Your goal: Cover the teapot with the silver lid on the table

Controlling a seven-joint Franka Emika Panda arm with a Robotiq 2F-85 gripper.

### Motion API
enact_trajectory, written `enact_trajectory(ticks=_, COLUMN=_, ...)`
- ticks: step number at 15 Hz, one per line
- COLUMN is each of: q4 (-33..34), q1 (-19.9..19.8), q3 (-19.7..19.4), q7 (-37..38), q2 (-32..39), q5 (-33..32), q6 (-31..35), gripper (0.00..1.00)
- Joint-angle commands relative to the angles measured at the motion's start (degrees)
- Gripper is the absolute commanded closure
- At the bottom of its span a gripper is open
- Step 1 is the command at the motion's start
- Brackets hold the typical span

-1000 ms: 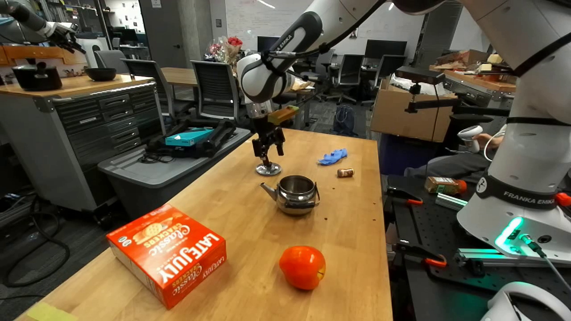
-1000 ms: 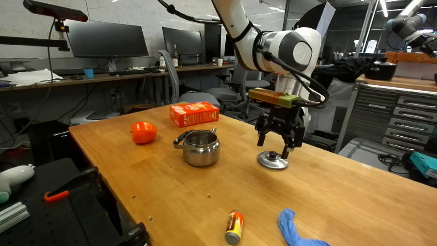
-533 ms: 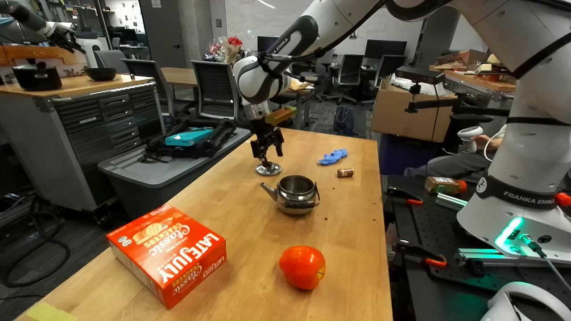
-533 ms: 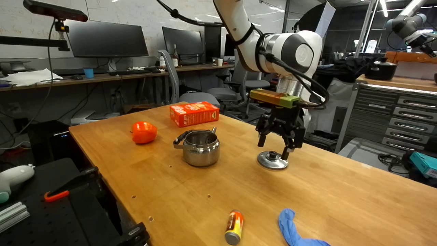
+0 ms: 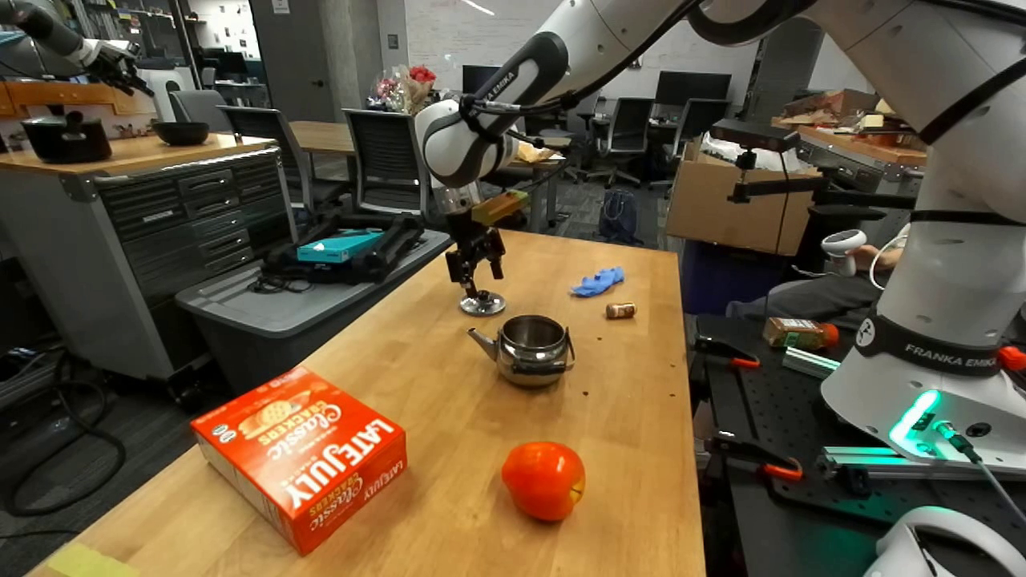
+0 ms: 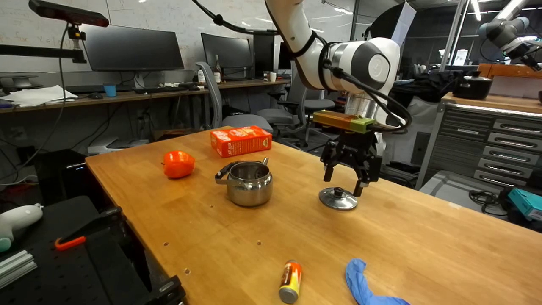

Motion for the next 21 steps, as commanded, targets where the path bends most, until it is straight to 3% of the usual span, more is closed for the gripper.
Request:
enact_trajectory(ticks=1, q4=3.75, q1=1.15, q3=-1.21, q7=1.74, q2=2.41, q5=-1.59, q6=-1.17, gripper=0.15)
enact_trajectory(ticks=2, q4=4.16, q1=1.28, q3=-1.31, q7=2.12, q2=2.73, q5=-1.87, q6=-1.63, gripper=0.34)
enact_trajectory(ticks=5, q4=5.14, q1=1.4, q3=-1.35, q7=2.9, q2=3.46, q5=-2.09, q6=-2.71, gripper=0.46)
enact_trajectory(ticks=11, q4=6.26, q1=1.55, q3=-1.41, q7=4.11, q2=3.98, q5=-1.98, q6=-3.44, gripper=0.92)
enact_trajectory(ticks=13, q4=6.14, q1=1.73, q3=-1.59, q7=4.64, q2=3.94, q5=-2.21, q6=-2.99, gripper=0.86)
enact_trajectory(ticks=21, q4=1.77, q1=-0.35, q3=0.46, q7=2.65, q2=-1.67, q5=1.31, q6=0.86, gripper=0.93)
